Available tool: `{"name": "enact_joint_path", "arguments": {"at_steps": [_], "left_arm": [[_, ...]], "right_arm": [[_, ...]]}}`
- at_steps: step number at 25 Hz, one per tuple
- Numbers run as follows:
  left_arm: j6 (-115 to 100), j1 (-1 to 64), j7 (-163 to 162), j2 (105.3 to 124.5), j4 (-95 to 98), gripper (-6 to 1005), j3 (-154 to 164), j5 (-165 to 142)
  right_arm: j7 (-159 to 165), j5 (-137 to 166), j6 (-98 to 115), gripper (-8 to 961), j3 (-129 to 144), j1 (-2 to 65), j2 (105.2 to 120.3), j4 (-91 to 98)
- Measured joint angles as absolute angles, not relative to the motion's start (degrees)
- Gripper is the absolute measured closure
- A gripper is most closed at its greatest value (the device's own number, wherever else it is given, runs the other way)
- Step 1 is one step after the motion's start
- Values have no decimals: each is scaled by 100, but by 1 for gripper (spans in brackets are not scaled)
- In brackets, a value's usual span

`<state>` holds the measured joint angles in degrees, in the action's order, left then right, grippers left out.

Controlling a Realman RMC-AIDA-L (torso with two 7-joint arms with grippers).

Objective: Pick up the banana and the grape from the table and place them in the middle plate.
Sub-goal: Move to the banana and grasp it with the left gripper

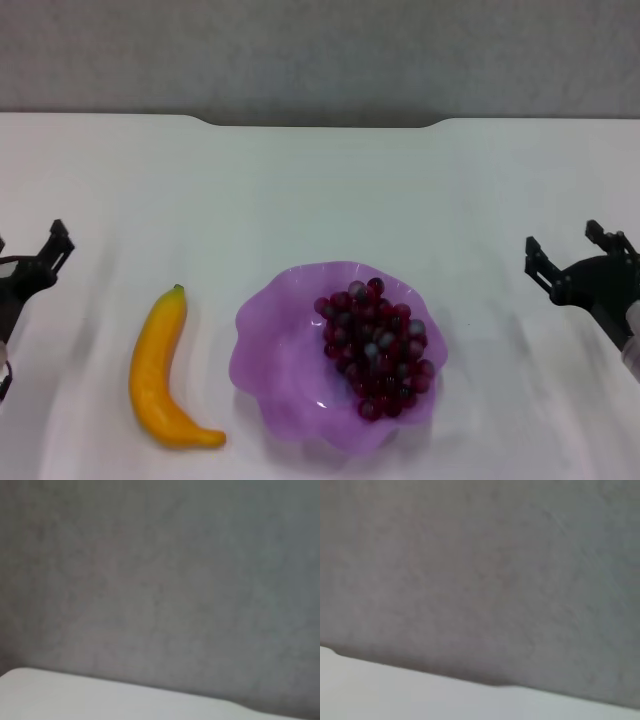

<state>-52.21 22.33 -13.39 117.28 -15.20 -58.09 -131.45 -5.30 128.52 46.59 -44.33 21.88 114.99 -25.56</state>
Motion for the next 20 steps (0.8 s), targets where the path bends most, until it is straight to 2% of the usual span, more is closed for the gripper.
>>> {"name": "enact_joint_path", "arguments": {"at_steps": [3,7,9,13,15,18,20], "left_arm": [[-5349,2111,-1424,11711,-1726,105,-5809,-13267],[-5334,1830,-1776,11582,-2360,105,-5850,-13547],[-5213,1573,-2060,11405,-2886,105,-5890,-13971],[-3963,953,-2508,10758,-4686,105,-6134,-14773],[-2993,750,-2515,10608,-5418,105,-6453,-15145],[-954,566,-2383,10666,-6479,105,-7105,-15927],[719,554,-1957,10884,-7185,105,-7565,-16232]], "right_arm": [[-519,12745,4563,125,-4414,2251,11500,-2433],[-507,12715,4575,125,-4415,2268,11503,-2310],[-499,12715,4576,125,-4392,2268,11504,-2305],[-495,12718,4514,125,-4398,2278,11504,-2301],[-495,12718,4451,125,-4403,2293,11500,-2291],[-504,12726,4431,125,-4380,2311,11499,-2283],[-515,12728,4431,125,-4378,2324,11498,-2283]]}}
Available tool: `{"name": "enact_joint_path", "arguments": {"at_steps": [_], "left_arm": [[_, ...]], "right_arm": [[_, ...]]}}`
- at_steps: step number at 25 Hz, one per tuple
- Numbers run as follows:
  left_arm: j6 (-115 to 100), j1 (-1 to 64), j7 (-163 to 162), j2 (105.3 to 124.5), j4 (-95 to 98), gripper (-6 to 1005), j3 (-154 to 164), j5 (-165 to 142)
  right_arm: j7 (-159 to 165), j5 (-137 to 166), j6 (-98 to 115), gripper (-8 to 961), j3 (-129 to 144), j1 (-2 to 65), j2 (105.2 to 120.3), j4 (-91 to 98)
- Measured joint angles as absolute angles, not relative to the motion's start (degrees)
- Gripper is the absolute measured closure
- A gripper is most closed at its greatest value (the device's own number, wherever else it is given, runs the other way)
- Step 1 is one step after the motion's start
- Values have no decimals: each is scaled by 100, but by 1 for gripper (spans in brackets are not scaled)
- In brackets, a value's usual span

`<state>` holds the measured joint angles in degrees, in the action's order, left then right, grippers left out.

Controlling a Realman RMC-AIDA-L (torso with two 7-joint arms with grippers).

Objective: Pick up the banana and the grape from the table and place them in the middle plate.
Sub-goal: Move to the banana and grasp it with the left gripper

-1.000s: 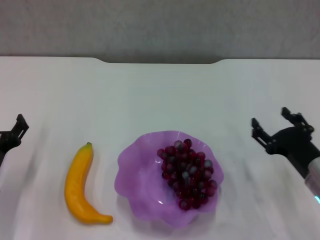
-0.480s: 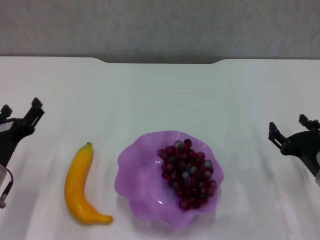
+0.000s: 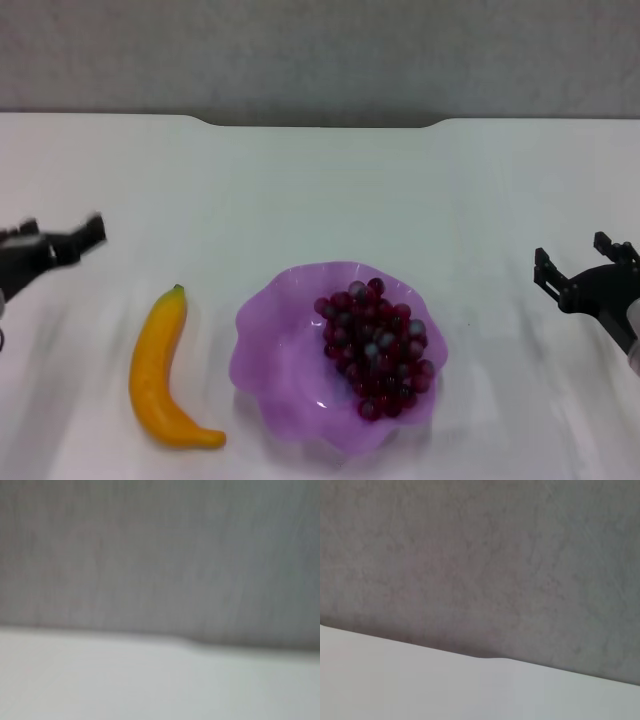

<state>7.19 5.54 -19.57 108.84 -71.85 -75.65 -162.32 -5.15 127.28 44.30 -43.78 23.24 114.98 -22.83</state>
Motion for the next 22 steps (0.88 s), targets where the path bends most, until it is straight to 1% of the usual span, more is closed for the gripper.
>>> {"name": "enact_joint_path", "arguments": {"at_steps": [1,2,3,5,6,8,13,17,22], "left_arm": [[1411,586,-1595,11034,-7418,105,-7793,-16244],[2079,623,-1152,11223,-7640,105,-8061,-16244],[2645,683,-623,11462,-7833,105,-8380,-16232],[3462,798,43,11693,-8077,105,-8763,-16090],[3818,890,264,11696,-8137,105,-8845,-15914],[4385,1097,419,11643,-8157,105,-8951,-15564],[5588,1500,522,11679,-8036,105,-9429,-15435],[5837,1675,309,11704,-7850,105,-9331,-15473],[5831,1731,188,11706,-7723,104,-9160,-15454]], "right_arm": [[-517,12725,4430,125,-4378,2326,11497,-2280],[-519,12726,4429,125,-4377,2330,11497,-2279],[-519,12727,4428,125,-4377,2335,11496,-2277],[-520,12743,4399,125,-4377,2359,11498,-2281],[-520,12755,4381,125,-4376,2373,11500,-2293],[-529,12764,4340,125,-4367,2387,11504,-2293],[-556,12771,4278,125,-4328,2417,11505,-2311],[-557,12772,4278,125,-4315,2423,11505,-2297],[-557,12760,4278,125,-4315,2432,11505,-2291]]}}
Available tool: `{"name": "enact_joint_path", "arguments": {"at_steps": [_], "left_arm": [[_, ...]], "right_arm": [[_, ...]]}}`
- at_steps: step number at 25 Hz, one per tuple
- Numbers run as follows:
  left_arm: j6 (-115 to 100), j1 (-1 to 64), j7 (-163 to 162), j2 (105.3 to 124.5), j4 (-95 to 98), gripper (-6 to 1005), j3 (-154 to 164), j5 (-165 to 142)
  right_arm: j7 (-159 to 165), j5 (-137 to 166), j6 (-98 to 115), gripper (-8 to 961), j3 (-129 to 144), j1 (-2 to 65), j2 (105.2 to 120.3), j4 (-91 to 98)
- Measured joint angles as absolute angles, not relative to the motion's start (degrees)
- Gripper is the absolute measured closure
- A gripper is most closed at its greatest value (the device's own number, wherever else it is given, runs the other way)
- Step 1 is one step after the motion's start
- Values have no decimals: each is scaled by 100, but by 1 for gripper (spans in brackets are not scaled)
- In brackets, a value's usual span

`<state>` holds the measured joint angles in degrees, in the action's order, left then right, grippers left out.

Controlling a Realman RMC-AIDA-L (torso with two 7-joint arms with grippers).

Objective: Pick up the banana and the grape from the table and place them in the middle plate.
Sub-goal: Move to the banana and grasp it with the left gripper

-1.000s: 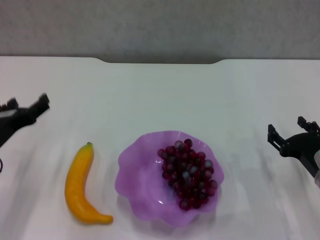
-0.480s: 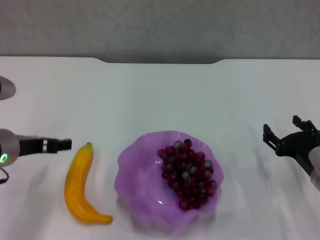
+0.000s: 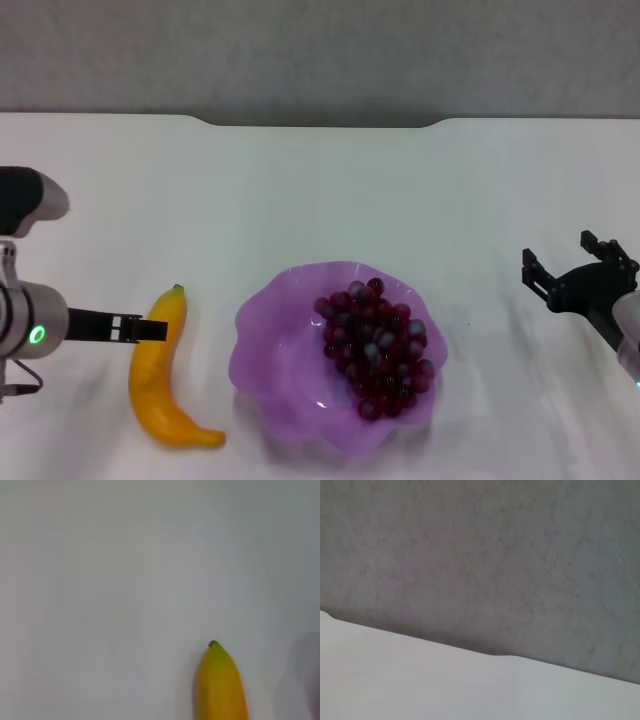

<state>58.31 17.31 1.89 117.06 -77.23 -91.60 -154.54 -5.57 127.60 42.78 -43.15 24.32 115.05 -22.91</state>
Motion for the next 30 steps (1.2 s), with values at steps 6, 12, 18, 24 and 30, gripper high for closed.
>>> {"name": "enact_joint_path", "arguments": {"at_steps": [6,12,18,24,30], "left_arm": [[5618,1823,-48,11713,-7491,104,-8881,-15466],[5273,2098,-152,11716,-6869,104,-8639,-15481],[4931,2126,-240,11716,-6638,104,-8575,-15491],[4815,2155,-259,11714,-6368,104,-8467,-15574],[4791,2145,-293,11714,-6329,105,-8470,-15635]], "right_arm": [[-556,12747,4289,125,-4323,2435,11504,-2274],[-554,12744,4313,125,-4319,2435,11496,-2277],[-554,12753,4323,125,-4316,2442,11496,-2277],[-551,12754,4337,125,-4323,2444,11502,-2277],[-542,12743,4337,125,-4316,2444,11503,-2279]]}}
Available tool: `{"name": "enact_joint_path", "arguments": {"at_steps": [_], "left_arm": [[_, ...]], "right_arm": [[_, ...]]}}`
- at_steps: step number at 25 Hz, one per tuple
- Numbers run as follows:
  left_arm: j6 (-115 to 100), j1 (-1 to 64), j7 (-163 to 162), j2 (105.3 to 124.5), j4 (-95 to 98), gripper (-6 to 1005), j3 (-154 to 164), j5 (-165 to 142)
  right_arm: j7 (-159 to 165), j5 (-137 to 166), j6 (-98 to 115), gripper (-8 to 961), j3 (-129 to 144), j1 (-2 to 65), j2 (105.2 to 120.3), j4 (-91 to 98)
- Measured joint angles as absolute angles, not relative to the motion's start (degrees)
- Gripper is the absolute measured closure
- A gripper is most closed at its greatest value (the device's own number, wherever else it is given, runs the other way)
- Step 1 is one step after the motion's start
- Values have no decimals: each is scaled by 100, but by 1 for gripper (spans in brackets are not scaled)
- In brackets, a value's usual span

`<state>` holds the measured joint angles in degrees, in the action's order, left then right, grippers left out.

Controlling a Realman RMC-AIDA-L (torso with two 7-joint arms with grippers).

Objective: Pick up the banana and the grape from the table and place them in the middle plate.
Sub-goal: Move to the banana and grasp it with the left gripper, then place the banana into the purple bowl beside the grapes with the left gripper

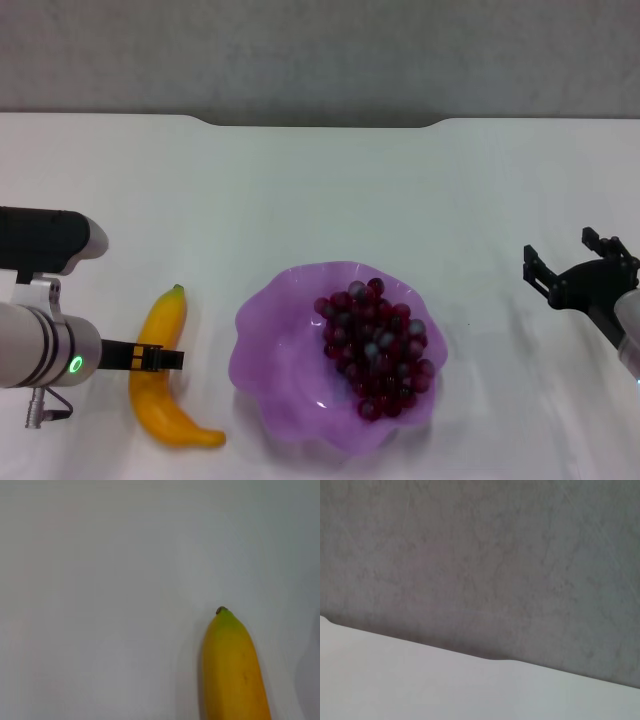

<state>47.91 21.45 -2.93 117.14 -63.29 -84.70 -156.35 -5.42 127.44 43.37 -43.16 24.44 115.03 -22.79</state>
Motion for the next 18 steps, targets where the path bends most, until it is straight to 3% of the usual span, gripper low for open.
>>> {"name": "enact_joint_path", "arguments": {"at_steps": [4,15,18], "left_arm": [[4789,2156,-344,11713,-6300,108,-8473,-15636],[4758,2127,-337,11707,-6344,498,-8477,-15599],[4755,2145,-330,11706,-6351,499,-8476,-15597]], "right_arm": [[-542,12743,4337,125,-4328,2444,11502,-2276],[-547,12738,4334,125,-4315,2444,11496,-2276],[-548,12735,4332,125,-4315,2443,11496,-2276]]}}
